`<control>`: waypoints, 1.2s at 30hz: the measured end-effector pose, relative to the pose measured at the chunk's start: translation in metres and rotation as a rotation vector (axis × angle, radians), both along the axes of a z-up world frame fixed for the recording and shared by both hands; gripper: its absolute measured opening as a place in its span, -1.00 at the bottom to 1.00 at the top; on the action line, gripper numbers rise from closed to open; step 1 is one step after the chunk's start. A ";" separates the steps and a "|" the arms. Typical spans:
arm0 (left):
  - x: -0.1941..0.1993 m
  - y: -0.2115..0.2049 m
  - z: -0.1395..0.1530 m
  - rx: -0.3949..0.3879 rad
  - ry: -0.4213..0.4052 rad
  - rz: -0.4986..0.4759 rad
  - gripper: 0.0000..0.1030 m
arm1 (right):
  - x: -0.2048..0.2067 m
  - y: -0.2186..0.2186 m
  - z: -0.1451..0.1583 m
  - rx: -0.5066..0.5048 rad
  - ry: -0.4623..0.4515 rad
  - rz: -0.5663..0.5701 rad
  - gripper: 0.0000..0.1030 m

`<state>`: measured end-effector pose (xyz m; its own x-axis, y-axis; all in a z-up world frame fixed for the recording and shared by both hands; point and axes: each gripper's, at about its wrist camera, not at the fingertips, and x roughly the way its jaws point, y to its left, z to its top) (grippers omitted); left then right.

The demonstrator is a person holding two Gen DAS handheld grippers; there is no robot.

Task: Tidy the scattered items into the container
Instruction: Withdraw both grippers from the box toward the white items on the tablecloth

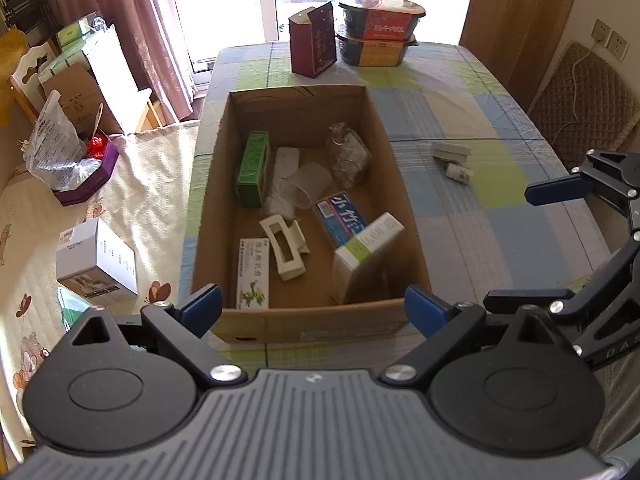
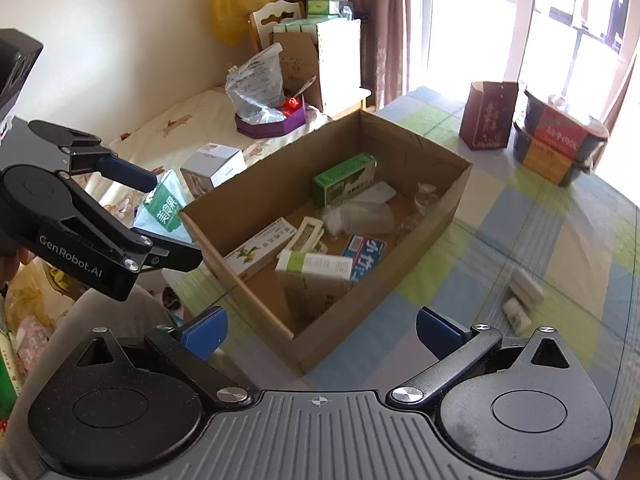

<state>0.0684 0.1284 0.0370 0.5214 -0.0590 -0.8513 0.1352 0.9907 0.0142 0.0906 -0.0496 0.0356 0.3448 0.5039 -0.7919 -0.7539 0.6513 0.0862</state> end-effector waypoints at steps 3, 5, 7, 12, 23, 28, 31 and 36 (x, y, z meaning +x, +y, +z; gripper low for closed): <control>-0.007 -0.006 -0.001 -0.007 0.004 -0.005 0.87 | -0.005 -0.008 0.000 0.001 0.013 -0.012 1.00; -0.012 -0.010 0.000 -0.014 0.004 -0.008 0.87 | -0.007 -0.013 0.000 0.001 0.018 -0.020 1.00; -0.016 -0.013 0.000 -0.022 0.003 -0.009 0.87 | -0.009 -0.018 0.000 0.001 0.021 -0.031 1.00; -0.023 -0.022 0.001 -0.030 0.002 -0.011 0.87 | -0.012 -0.032 0.001 0.009 0.037 -0.061 1.00; -0.030 -0.040 0.000 -0.039 0.008 -0.020 0.87 | -0.019 -0.054 0.004 0.025 0.050 -0.106 1.00; -0.030 -0.049 -0.002 -0.037 0.014 -0.032 0.87 | -0.020 -0.065 0.005 0.029 0.056 -0.134 1.00; -0.029 -0.055 -0.002 -0.032 0.012 -0.041 0.87 | -0.020 -0.072 0.004 0.033 0.059 -0.154 1.00; -0.026 -0.067 -0.004 -0.038 0.015 -0.059 0.87 | -0.019 -0.085 0.003 0.031 0.064 -0.190 1.00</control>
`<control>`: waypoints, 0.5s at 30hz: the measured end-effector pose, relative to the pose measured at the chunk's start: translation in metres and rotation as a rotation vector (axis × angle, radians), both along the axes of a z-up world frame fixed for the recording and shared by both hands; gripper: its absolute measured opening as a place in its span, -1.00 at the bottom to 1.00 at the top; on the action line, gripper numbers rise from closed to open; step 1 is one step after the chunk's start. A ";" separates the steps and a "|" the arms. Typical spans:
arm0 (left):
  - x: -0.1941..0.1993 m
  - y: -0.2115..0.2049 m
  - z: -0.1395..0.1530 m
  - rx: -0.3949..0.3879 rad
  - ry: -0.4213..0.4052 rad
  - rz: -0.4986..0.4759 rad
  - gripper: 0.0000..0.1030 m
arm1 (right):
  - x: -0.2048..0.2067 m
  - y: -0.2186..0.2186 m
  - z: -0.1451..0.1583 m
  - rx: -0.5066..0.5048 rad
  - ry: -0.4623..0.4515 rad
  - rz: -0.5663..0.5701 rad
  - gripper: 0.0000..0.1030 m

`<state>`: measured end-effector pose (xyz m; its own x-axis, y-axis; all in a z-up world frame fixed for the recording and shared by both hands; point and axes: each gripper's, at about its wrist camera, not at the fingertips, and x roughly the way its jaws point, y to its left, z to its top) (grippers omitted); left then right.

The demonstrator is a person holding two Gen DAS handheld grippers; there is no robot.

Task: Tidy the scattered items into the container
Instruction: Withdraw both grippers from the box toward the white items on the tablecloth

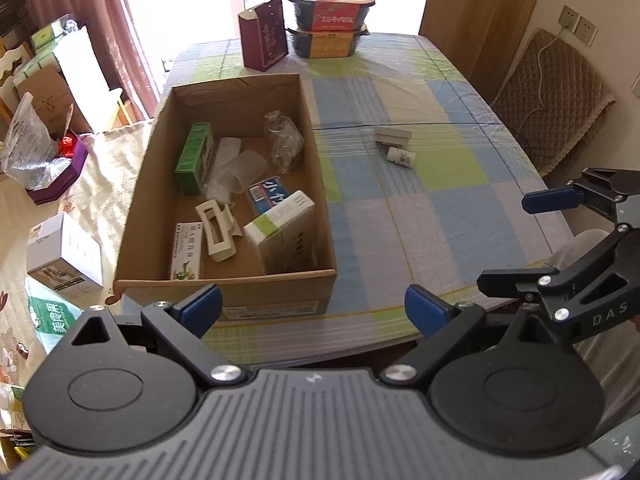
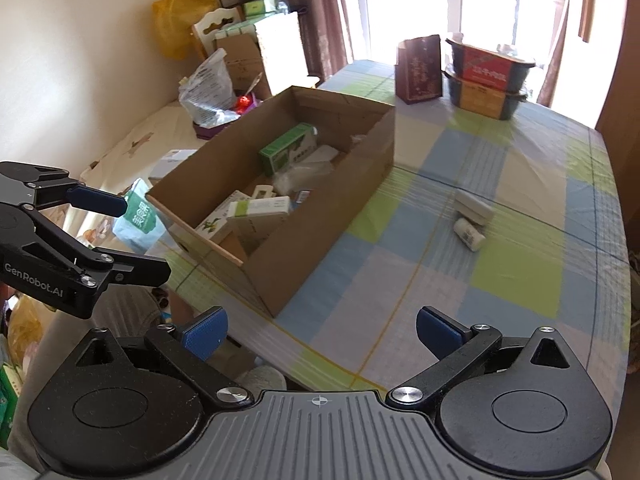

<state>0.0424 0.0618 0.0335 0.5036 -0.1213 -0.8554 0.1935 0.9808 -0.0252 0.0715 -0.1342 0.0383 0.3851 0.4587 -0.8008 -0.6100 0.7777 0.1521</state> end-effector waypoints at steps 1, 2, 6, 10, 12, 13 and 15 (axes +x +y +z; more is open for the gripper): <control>0.001 -0.002 -0.001 -0.002 0.001 -0.004 0.87 | 0.000 -0.003 -0.001 -0.003 0.001 -0.008 1.00; 0.002 -0.005 -0.001 -0.003 0.001 -0.007 0.87 | 0.001 -0.006 -0.001 -0.006 0.001 -0.016 1.00; 0.007 -0.016 -0.006 -0.009 0.007 -0.023 0.87 | 0.002 -0.019 -0.003 -0.021 -0.003 -0.047 1.00; 0.014 -0.032 -0.012 -0.010 0.021 -0.047 0.87 | 0.005 -0.035 -0.005 -0.026 -0.003 -0.088 1.00; 0.018 -0.040 -0.016 -0.010 0.025 -0.063 0.87 | 0.008 -0.043 -0.006 -0.026 0.001 -0.112 1.00; 0.021 -0.044 -0.018 -0.013 0.028 -0.070 0.87 | 0.009 -0.047 -0.007 -0.026 0.003 -0.124 1.00; 0.026 -0.051 -0.022 -0.022 0.035 -0.079 0.87 | 0.012 -0.055 -0.009 -0.029 0.005 -0.148 1.00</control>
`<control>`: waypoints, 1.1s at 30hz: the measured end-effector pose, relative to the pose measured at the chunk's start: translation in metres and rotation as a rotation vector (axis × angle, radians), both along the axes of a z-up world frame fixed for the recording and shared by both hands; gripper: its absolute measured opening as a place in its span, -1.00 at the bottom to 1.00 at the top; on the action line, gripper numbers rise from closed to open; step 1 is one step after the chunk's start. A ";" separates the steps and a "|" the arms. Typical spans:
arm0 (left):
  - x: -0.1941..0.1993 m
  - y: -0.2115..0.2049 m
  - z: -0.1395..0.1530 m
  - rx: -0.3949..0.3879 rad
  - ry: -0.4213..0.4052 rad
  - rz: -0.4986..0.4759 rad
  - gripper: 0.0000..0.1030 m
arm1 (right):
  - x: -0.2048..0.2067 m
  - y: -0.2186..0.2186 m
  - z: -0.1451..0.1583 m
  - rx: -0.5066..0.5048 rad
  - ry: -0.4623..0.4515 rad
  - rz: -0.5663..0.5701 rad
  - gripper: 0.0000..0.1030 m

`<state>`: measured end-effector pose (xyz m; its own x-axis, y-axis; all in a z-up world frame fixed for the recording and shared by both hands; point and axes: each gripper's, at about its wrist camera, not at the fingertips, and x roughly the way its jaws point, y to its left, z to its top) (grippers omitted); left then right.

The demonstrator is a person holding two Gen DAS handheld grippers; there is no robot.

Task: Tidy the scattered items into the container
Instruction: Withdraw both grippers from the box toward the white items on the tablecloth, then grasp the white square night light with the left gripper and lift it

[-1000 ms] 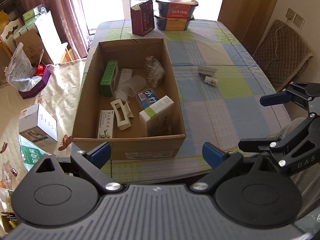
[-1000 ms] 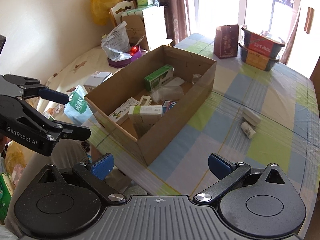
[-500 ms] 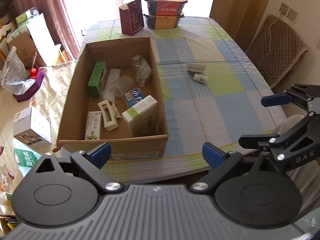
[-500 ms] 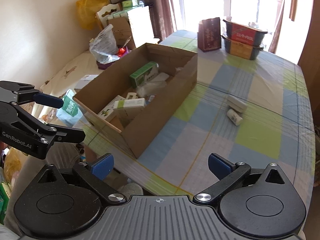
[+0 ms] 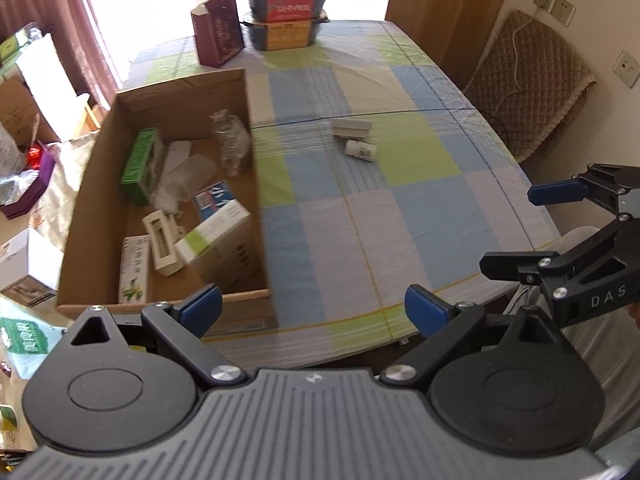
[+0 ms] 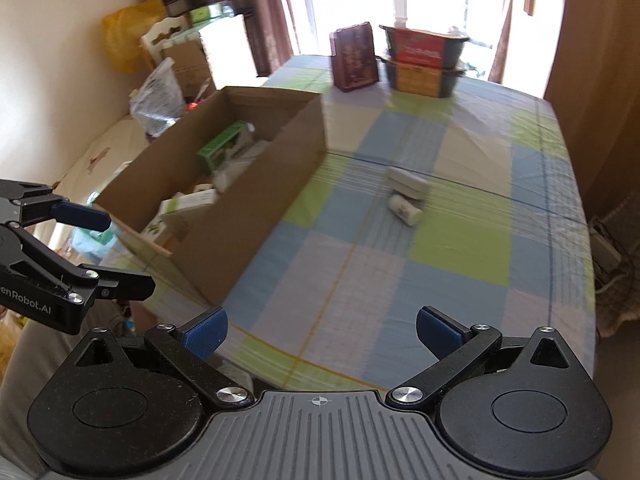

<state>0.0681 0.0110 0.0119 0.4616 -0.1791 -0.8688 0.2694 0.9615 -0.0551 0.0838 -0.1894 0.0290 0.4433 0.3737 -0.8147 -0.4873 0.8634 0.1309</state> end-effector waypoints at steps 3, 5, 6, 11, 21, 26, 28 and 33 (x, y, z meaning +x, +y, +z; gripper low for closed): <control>0.009 -0.011 -0.006 -0.015 0.005 -0.017 0.87 | 0.006 -0.012 -0.003 -0.002 0.000 -0.040 1.00; 0.015 -0.019 -0.010 -0.018 0.006 -0.028 0.87 | 0.011 -0.021 -0.006 0.001 0.001 -0.069 1.00; 0.019 -0.023 -0.012 -0.017 0.006 -0.033 0.87 | 0.013 -0.026 -0.007 0.003 0.002 -0.082 1.00; 0.041 -0.039 -0.024 -0.021 0.012 -0.055 0.87 | 0.027 -0.048 -0.016 -0.006 0.006 -0.143 1.00; 0.115 -0.063 -0.045 -0.040 0.061 -0.122 0.86 | 0.070 -0.091 -0.044 0.000 0.035 -0.276 1.00; 0.165 -0.079 -0.059 -0.020 0.096 -0.162 0.86 | 0.103 -0.109 -0.061 0.000 0.053 -0.368 1.00; 0.185 -0.088 -0.067 -0.011 0.104 -0.183 0.86 | 0.117 -0.117 -0.068 0.002 0.061 -0.418 1.00; 0.235 -0.108 -0.093 0.005 0.139 -0.210 0.86 | 0.143 -0.137 -0.087 0.019 0.079 -0.536 1.00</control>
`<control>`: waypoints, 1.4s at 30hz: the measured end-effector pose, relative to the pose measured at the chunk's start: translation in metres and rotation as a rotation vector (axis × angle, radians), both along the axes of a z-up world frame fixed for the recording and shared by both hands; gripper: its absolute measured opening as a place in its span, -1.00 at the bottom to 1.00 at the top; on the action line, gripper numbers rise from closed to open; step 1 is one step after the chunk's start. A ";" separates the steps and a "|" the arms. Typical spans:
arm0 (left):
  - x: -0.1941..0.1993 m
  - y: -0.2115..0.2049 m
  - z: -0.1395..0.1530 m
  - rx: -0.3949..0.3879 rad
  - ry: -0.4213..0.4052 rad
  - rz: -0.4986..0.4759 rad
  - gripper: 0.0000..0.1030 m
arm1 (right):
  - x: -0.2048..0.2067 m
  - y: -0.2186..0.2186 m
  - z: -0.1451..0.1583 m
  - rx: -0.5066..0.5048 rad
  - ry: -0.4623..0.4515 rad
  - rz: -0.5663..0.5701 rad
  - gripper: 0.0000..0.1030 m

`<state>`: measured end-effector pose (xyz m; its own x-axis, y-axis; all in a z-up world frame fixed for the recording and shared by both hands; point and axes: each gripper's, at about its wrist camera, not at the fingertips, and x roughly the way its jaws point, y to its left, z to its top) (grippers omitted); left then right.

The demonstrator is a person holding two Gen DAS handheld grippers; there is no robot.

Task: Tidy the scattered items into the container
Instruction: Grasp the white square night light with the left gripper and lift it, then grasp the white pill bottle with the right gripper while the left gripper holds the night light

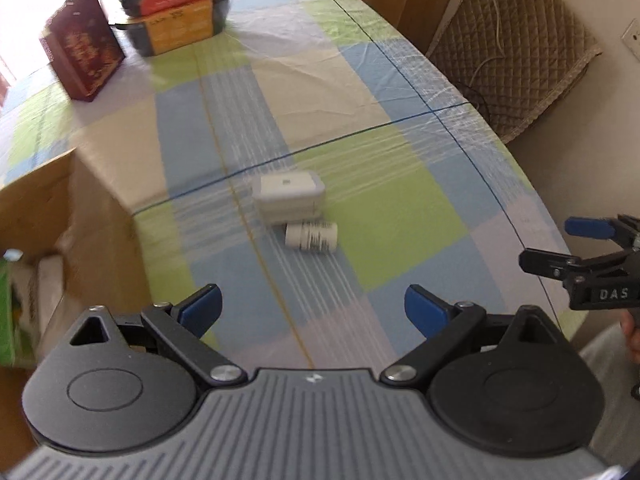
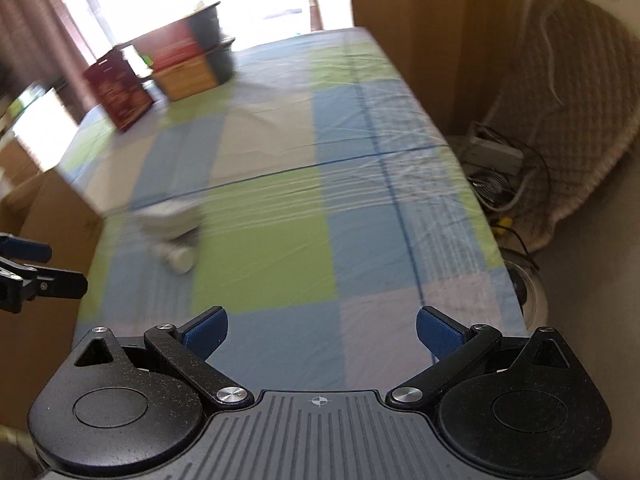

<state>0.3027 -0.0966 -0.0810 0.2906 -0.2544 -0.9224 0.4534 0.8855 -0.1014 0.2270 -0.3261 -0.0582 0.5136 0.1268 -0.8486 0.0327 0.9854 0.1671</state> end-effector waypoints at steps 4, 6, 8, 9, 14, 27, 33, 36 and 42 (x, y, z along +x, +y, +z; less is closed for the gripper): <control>0.035 -0.011 -0.019 -0.006 0.037 -0.002 0.86 | 0.013 -0.014 -0.014 0.001 0.020 -0.064 1.00; 0.051 -0.019 -0.029 -0.004 0.055 -0.001 0.86 | 0.019 -0.024 -0.020 0.037 0.037 -0.112 1.00; 0.066 -0.025 -0.038 0.000 0.074 0.005 0.86 | 0.024 -0.035 -0.025 0.066 0.040 -0.156 1.00; 0.073 -0.028 -0.043 -0.005 0.085 0.009 0.86 | 0.026 -0.040 -0.027 0.071 0.039 -0.179 1.00; 0.100 -0.040 -0.068 -0.006 0.133 0.017 0.82 | 0.034 -0.059 -0.035 0.096 0.047 -0.267 1.00; 0.101 -0.010 -0.054 -0.040 0.046 -0.013 0.22 | 0.057 -0.021 -0.042 0.085 -0.004 -0.004 1.00; 0.090 0.013 -0.004 -0.071 -0.068 -0.021 0.22 | 0.072 0.024 -0.044 0.098 -0.056 0.245 1.00; 0.083 0.028 0.020 -0.092 -0.110 -0.007 0.22 | 0.075 0.047 -0.045 0.108 -0.104 0.367 1.00; 0.065 0.063 0.058 -0.122 -0.168 0.028 0.22 | 0.080 0.094 -0.060 0.110 -0.175 0.604 0.51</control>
<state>0.3681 -0.0335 -0.0228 0.4467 -0.3510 -0.8229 0.4481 0.8839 -0.1337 0.3069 -0.2319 -0.1186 0.4542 0.5191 -0.7241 -0.5600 0.7984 0.2211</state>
